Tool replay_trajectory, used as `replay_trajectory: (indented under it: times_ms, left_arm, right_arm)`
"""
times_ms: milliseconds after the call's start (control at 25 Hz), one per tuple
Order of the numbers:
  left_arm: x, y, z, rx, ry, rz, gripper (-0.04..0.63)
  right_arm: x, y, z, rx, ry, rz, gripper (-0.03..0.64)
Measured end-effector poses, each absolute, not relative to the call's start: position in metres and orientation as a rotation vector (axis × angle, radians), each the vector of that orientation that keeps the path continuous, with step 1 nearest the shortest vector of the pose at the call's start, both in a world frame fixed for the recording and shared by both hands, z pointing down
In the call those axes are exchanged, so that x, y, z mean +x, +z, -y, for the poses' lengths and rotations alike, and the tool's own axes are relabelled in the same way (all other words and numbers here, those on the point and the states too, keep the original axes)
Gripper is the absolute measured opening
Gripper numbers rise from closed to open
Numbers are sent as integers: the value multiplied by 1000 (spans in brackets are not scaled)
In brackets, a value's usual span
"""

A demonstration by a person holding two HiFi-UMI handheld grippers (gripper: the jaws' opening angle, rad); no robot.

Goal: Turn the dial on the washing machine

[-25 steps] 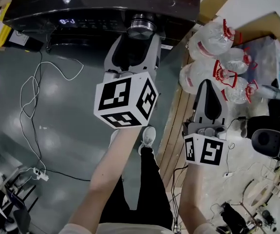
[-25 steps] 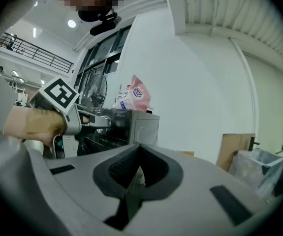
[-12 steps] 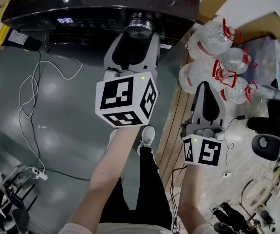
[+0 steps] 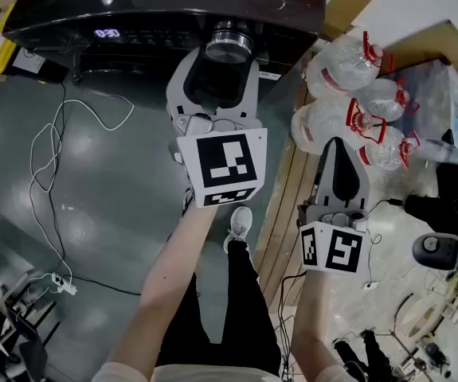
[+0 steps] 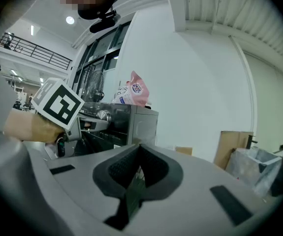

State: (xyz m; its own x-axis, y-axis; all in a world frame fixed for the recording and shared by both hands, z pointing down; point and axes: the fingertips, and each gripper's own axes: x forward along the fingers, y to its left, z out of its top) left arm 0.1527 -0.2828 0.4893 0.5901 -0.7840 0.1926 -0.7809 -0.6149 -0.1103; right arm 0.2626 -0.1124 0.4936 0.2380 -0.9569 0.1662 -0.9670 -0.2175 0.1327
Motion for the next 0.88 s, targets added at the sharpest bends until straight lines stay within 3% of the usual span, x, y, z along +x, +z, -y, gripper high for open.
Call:
replay_trajectory:
  times_ms: [440,640,880]
  left_arm:
    - [155,489,280,-2346,-616,-1184,265]
    - [155,490,281,-2430,-562,-1210,268]
    - [146,489,282,-2759,-384,-1355,318]
  right_arm:
    - [262,500,106,2304,92,1813,3]
    - [262,500,106,2306,96,1810,3]
    - [258,501,105,2292,109,1814,3]
